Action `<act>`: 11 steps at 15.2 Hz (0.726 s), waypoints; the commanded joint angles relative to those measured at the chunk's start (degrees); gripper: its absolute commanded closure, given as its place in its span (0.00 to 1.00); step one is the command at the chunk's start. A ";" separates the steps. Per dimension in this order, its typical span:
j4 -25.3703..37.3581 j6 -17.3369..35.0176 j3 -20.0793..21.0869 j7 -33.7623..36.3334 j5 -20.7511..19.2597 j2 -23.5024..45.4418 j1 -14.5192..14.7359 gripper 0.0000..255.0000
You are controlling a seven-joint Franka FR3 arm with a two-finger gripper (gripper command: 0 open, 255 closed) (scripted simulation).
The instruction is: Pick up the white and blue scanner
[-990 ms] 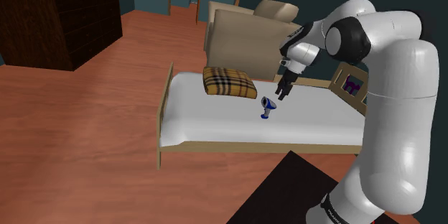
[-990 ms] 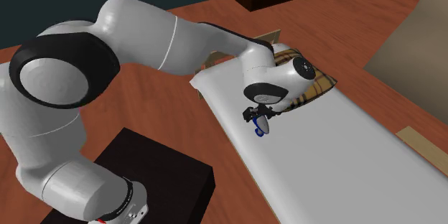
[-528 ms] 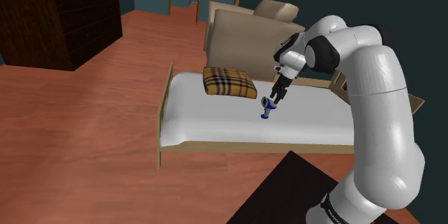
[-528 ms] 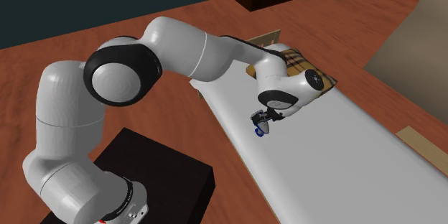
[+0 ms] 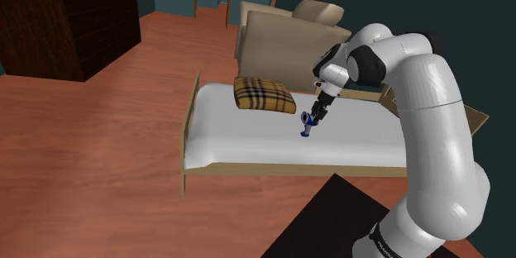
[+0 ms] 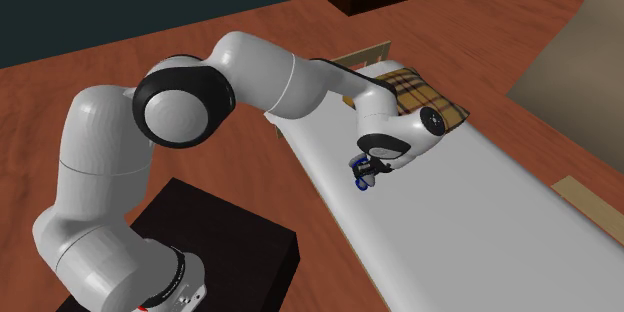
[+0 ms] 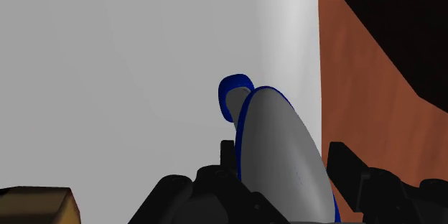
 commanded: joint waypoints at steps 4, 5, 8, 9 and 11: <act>0.00 0.03 0.04 -0.03 0.03 0.07 -0.03 1.00; 0.01 0.02 0.03 -0.04 0.03 0.08 -0.04 1.00; -0.09 0.08 0.03 -0.03 0.03 0.03 0.03 1.00; -0.05 -0.33 -0.24 0.24 -0.32 -0.44 0.20 1.00; 0.08 -1.18 -0.77 0.77 -1.03 -1.37 0.53 1.00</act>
